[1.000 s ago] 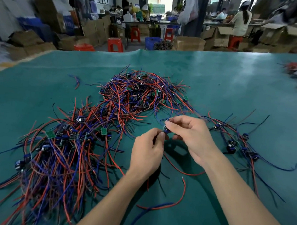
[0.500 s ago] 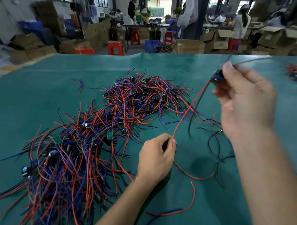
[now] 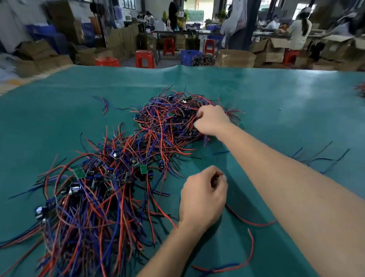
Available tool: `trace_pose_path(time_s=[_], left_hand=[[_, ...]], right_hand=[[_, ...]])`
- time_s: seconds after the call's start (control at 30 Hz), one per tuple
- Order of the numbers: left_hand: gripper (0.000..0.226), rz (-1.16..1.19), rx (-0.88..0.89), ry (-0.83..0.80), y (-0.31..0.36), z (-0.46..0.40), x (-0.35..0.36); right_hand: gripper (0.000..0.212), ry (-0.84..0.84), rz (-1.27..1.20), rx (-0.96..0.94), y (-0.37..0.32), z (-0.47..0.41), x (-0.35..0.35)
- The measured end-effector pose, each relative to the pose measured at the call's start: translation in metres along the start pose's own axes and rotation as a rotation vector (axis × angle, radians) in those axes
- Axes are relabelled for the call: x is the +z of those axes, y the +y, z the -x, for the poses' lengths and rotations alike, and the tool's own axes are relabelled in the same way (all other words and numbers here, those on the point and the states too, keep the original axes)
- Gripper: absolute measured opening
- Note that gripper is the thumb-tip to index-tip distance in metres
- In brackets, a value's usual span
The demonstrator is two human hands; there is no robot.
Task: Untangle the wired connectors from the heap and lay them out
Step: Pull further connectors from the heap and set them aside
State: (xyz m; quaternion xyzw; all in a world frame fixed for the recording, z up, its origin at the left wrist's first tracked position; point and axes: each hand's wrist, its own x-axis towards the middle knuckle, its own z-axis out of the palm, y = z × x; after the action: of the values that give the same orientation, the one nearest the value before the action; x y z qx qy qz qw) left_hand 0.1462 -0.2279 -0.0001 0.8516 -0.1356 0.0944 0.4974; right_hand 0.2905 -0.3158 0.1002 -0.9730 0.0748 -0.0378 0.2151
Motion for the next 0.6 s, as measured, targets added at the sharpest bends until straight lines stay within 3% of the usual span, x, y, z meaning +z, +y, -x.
trace_pose_path(time_s=[0.1, 0.27, 0.37, 0.5, 0.6], left_hand=[[0.019, -0.001, -0.016, 0.005, -0.001, 0.000, 0.001], [0.021, 0.006, -0.006, 0.004, 0.000, 0.000, -0.001], [0.022, 0.017, -0.014, 0.003, 0.001, 0.000, -0.002], [0.018, 0.053, -0.052, 0.017, 0.000, -0.001, -0.001], [0.014, 0.109, -0.044, 0.044, 0.000, -0.001, -0.001]], right_hand=[[0.042, 0.011, 0.031, 0.031, 0.025, -0.014, 0.012], [0.011, 0.182, -0.224, 0.061, 0.039, -0.012, 0.012], [0.020, 0.241, -0.428, 0.092, 0.050, -0.001, 0.000], [0.022, 0.267, -0.980, 0.146, 0.067, 0.033, -0.027], [0.018, 0.162, -1.496, 0.194, 0.074, 0.077, -0.044]])
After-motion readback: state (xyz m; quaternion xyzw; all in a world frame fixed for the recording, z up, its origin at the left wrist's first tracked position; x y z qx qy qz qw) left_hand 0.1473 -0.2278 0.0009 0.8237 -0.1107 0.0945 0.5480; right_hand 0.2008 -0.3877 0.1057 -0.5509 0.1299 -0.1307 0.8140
